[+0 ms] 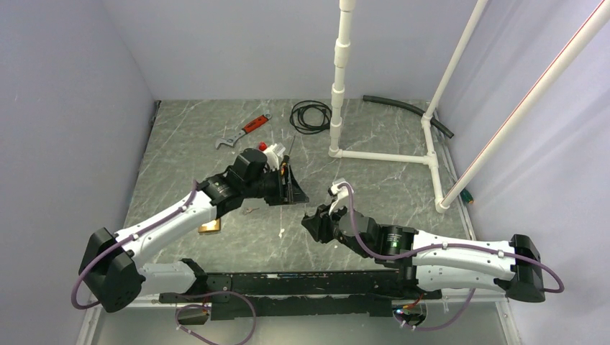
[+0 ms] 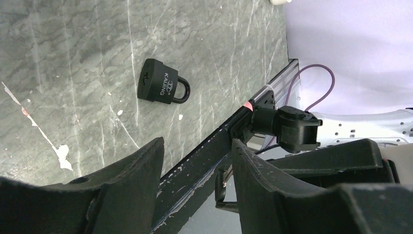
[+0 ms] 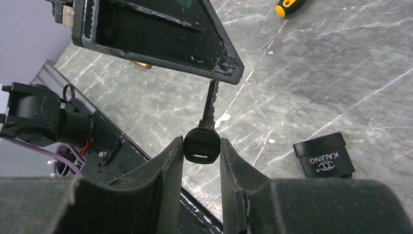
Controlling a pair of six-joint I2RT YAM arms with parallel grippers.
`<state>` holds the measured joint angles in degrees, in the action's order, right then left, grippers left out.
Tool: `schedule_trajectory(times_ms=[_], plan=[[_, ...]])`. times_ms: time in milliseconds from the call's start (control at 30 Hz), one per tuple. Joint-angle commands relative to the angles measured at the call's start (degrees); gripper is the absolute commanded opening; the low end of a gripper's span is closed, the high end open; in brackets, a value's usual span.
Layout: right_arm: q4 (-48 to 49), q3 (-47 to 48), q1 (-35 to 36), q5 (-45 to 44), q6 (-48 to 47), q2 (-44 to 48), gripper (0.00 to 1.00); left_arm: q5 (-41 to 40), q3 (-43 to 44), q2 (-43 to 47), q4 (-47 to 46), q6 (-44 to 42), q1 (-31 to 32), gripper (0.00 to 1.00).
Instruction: Unlock with the key
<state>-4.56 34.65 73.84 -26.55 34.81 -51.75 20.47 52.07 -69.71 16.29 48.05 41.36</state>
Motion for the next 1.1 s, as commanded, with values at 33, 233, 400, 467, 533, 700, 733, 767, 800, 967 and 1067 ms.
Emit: schedule_trajectory(times_ms=[33,233,400,467,533,700,733,767,800,967,1067], plan=[[1.5,0.0,-0.1,1.4,-1.6,0.6,0.21,-5.5,2.0,0.1,-0.7,0.7,2.5,0.56],[0.6,0.9,-0.1,1.1,-1.9,-0.5,0.21,-8.0,1.7,3.3,1.0,0.7,3.5,0.57],[0.4,1.5,-0.1,0.7,-2.3,-1.4,0.21,-7.2,0.2,4.3,-0.4,1.0,3.8,0.56],[0.6,1.9,-0.1,0.6,-2.6,-1.7,0.22,-6.7,-0.5,3.8,-1.3,1.3,4.3,0.55],[0.6,2.4,-0.1,0.6,-2.7,-2.2,0.22,-6.7,-1.0,3.1,-1.6,1.4,4.9,0.54],[0.6,3.0,0.0,0.7,-2.8,-3.0,0.21,-6.9,-1.9,2.2,-2.7,1.4,6.2,0.47],[0.6,3.1,-0.1,0.7,-2.8,-3.0,0.22,-7.1,-2.0,2.2,-2.9,1.4,6.3,0.44],[0.5,3.2,-0.1,0.7,-2.7,-3.1,0.21,-7.2,-2.1,2.1,-3.1,1.4,6.5,0.42],[0.7,3.1,-0.1,0.7,-2.7,-3.1,0.22,-7.3,-2.1,2.0,-3.0,1.4,6.7,0.4],[1.1,3.1,-0.1,1.1,-2.7,-2.9,0.22,-7.5,-2.9,1.6,-3.7,1.9,7.1,0.34],[1.3,2.9,-0.1,0.9,-2.6,-2.8,0.22,-7.2,-3.6,1.5,-5.2,2.6,7.3,0.27]])
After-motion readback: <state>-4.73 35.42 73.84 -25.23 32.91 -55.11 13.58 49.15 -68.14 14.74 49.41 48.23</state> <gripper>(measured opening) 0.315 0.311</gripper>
